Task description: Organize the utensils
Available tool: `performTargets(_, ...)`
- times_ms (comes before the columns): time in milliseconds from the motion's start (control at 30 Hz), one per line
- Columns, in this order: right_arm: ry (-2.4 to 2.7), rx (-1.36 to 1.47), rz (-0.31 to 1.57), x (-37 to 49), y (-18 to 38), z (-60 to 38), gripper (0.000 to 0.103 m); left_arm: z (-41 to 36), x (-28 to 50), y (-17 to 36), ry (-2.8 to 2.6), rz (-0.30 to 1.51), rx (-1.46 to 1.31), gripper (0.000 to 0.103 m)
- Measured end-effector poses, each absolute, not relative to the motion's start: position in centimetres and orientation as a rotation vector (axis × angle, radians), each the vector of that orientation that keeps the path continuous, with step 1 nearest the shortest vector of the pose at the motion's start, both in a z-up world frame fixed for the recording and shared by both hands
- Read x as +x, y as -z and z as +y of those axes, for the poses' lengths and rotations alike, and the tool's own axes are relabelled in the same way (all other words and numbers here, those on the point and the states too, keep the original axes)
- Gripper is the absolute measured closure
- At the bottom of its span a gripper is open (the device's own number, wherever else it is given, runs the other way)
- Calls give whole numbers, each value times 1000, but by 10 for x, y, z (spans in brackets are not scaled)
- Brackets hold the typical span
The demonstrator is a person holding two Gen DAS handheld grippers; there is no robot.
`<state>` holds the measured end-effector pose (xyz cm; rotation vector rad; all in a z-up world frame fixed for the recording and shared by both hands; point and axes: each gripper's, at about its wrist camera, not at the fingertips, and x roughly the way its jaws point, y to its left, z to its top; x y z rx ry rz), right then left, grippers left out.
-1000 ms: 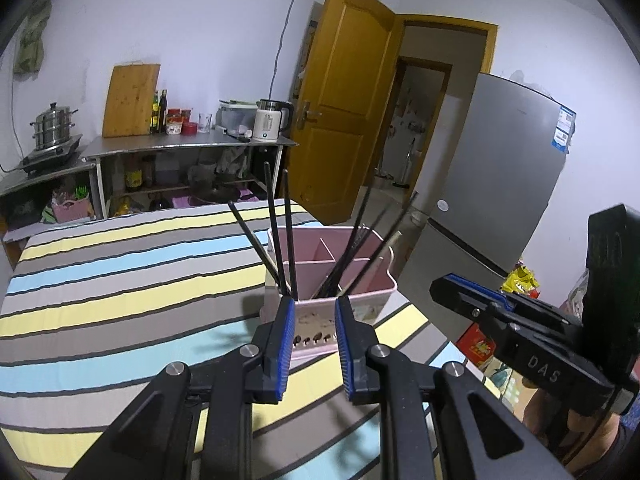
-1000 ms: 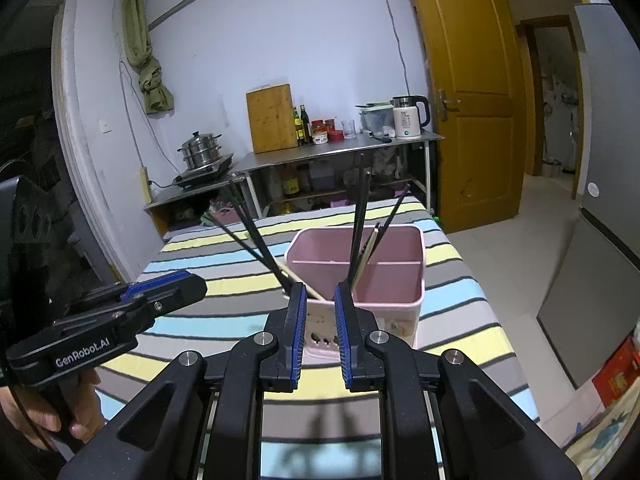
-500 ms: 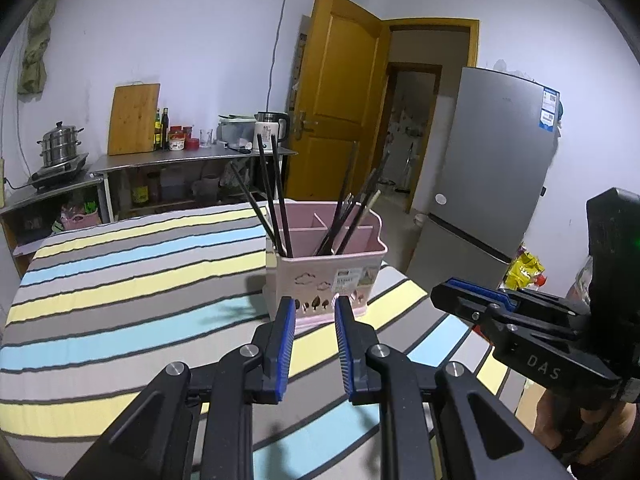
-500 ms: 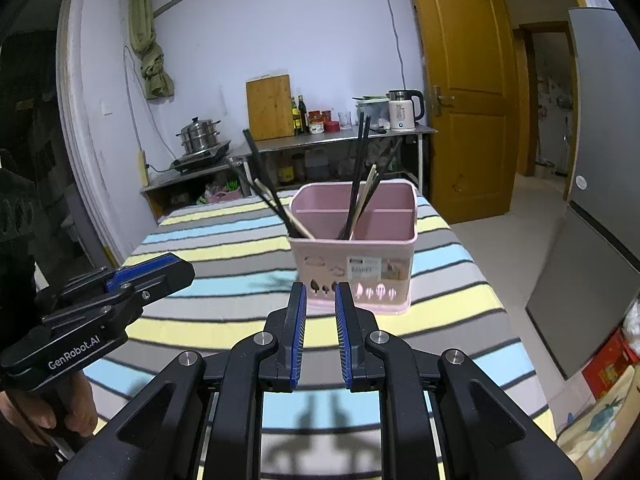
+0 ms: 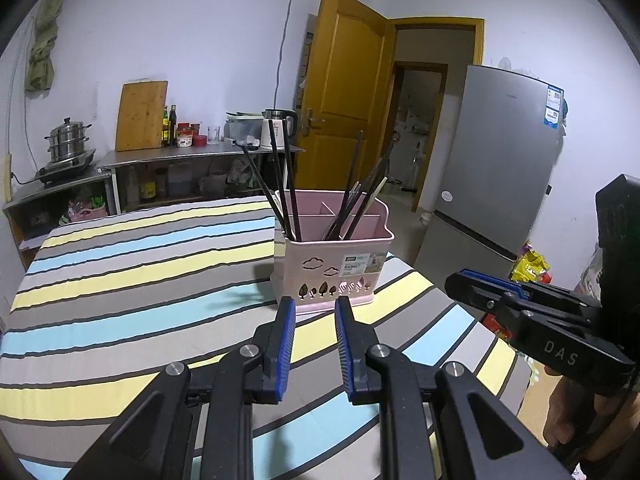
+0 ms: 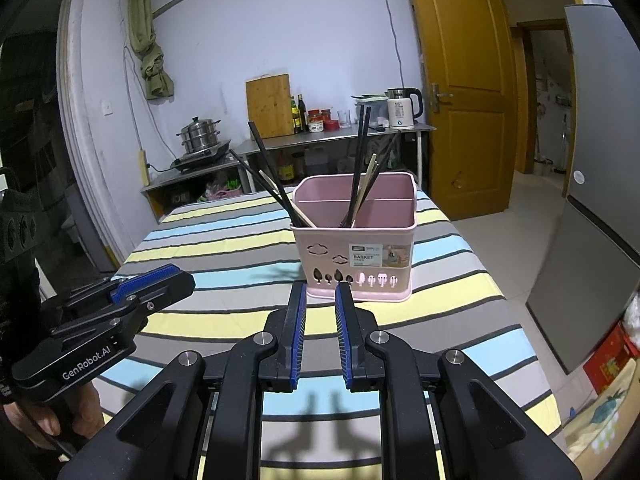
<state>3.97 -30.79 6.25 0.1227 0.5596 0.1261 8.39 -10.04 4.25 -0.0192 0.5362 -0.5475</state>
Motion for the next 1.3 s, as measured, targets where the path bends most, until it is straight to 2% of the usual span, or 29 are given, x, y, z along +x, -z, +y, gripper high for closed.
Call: performTargets(1300, -135, 120, 578, 40, -57, -305, 88, -105, 82, -42, 534, 535, -22, 83)
